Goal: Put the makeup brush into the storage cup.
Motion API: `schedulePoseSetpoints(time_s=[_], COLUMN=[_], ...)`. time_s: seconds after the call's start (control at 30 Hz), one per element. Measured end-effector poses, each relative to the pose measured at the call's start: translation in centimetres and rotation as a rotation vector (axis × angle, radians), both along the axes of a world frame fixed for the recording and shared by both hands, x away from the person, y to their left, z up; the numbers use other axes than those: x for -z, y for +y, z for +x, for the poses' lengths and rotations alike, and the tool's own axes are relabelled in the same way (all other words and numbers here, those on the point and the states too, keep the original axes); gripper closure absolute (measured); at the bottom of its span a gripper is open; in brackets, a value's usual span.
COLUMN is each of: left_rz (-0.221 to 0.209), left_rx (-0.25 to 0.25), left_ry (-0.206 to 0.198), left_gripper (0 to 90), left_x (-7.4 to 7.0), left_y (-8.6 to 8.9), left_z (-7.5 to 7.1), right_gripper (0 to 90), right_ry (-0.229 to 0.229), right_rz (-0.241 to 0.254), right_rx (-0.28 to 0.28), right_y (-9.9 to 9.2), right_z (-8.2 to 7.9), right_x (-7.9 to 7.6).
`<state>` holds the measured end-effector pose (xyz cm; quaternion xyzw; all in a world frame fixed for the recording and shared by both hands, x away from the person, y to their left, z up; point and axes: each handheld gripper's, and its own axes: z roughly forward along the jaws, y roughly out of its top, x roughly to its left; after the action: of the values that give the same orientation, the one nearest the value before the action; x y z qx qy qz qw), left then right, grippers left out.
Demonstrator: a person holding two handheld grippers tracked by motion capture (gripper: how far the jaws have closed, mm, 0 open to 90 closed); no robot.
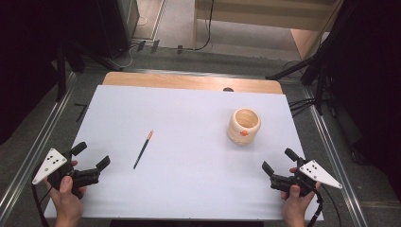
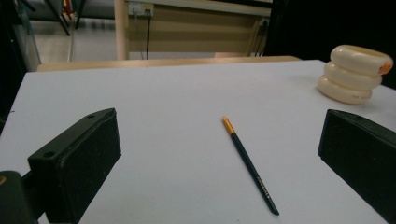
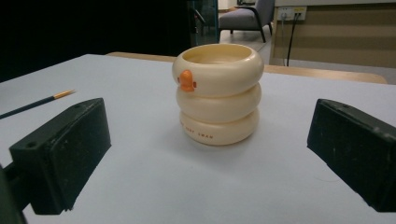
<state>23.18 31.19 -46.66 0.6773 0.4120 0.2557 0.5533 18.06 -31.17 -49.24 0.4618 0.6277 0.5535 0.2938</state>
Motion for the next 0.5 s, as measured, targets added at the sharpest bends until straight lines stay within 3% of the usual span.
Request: schedulePoseSetpoints(time_s=[0.23,0.5], left_rz=[0.048,0.062], left_rx=[0.017,0.012], left_ry=[0.009,0.036], left_gripper=[0.0,0.0], left_x=[-0.5,-1.3], left_y=[-1.3,-2.2], left_z=[0.2,0.7], right_gripper=[2.1,7.4], right_ry=[-0.001,0.004], right_rz=[-0.022,-0.04], right_rx=[-0.023,-0.038], right_y=[0.2,0.7], right_z=[-0.2,-0.3], right_x=[-0.1,-0.3])
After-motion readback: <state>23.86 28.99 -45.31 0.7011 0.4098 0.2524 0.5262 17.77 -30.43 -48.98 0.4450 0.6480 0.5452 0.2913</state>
